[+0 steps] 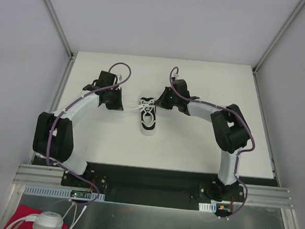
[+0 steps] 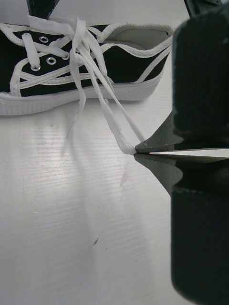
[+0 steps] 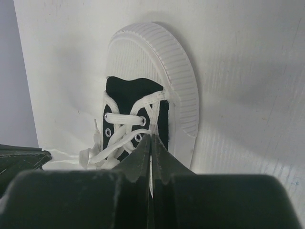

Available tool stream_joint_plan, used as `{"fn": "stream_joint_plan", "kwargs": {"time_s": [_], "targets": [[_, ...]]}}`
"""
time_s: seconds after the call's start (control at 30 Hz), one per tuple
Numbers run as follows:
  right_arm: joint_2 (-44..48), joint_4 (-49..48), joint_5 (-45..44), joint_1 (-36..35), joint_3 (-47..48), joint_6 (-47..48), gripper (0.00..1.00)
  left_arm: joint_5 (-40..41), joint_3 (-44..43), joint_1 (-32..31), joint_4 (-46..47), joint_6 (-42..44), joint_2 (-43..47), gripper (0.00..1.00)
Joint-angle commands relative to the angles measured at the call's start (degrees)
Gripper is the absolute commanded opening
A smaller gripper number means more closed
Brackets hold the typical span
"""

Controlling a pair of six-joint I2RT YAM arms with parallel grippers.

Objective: Tie the shoes
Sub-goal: Tie the shoelace on the shoe.

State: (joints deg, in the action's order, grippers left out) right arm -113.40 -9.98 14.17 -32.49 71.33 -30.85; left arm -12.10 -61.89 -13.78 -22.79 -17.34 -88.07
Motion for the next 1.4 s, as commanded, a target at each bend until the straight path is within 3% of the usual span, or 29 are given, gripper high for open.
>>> {"fn": "stream_joint_plan", "kwargs": {"time_s": [0.0,0.7,0.77,0.83,0.87,1.17,1.37], "targets": [[4.2,-2.0,-1.5,0.2,-1.0,0.3,0.01,0.8,-0.8,0.4,-0.3,-0.5,0.3,0.00],[4.4,-5.3,0.1,0.9,-2.2,-0.2,0.01,1.0,1.1,0.9,-0.5,-1.7,-0.4,0.00],[4.6,-5.3,0.7,0.9,-1.9,0.2,0.26,0.1,0.2,0.9,-0.5,-1.5,-0.4,0.00],[5.8,-5.2,0.2,0.9,-2.2,0.6,0.44,-1.1,-0.4,0.8,-0.5,-1.3,-0.5,0.00],[6.3,-4.9,0.0,0.9,-2.4,0.9,0.47,-1.4,-0.9,0.7,-0.5,-1.1,-0.5,0.00],[13.3,-1.9,-2.2,0.8,-4.0,4.7,0.52,-2.8,-3.4,-2.5,-0.5,-1.3,-3.2,0.00],[16.6,6.3,-2.9,-3.4,-1.6,17.8,0.48,-2.8,-5.0,-2.9,-0.5,-1.1,-3.9,0.00]]}}
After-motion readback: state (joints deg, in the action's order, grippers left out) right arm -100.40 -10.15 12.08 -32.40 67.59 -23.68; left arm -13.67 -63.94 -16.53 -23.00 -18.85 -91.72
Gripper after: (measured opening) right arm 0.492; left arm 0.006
